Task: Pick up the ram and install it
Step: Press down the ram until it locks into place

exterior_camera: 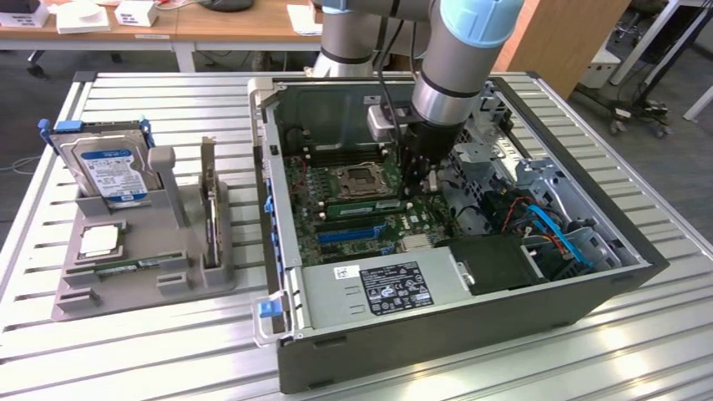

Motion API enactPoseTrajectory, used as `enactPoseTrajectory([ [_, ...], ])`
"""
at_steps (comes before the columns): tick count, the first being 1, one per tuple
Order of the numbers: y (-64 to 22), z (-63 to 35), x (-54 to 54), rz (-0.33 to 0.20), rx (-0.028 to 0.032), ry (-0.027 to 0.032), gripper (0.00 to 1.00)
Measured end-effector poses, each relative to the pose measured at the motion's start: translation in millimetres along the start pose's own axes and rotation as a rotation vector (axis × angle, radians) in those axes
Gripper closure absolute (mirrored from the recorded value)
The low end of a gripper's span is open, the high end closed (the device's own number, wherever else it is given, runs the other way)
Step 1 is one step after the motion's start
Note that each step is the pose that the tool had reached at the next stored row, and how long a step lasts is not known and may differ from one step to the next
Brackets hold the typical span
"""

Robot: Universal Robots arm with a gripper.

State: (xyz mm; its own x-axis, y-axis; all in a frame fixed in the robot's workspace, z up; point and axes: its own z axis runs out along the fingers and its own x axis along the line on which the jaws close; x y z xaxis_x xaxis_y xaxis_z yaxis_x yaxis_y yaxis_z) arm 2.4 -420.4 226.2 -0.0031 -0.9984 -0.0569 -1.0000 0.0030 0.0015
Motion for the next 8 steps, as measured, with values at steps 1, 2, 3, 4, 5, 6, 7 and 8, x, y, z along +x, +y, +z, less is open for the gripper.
enactPoseTrajectory([
  [1,0.0,0.3,0.0,0.0,0.0,0.0001,0.91],
  [2,0.0,0.7,0.0,0.0,0.0,0.0001,0.91],
  [3,0.0,1.1,0.1,0.0,0.0,0.0002,0.91],
  [4,0.0,1.2,0.1,0.0,-0.0001,0.0003,0.91],
  [5,0.0,1.2,0.1,0.0,0.0,0.0003,0.91],
  [6,0.0,1.2,0.1,0.0,0.0,0.0003,0.91],
  [7,0.0,1.3,0.1,0.0,0.0,0.0002,0.91],
  [8,0.0,1.4,0.1,0.0,0.0,0.0001,0.91],
])
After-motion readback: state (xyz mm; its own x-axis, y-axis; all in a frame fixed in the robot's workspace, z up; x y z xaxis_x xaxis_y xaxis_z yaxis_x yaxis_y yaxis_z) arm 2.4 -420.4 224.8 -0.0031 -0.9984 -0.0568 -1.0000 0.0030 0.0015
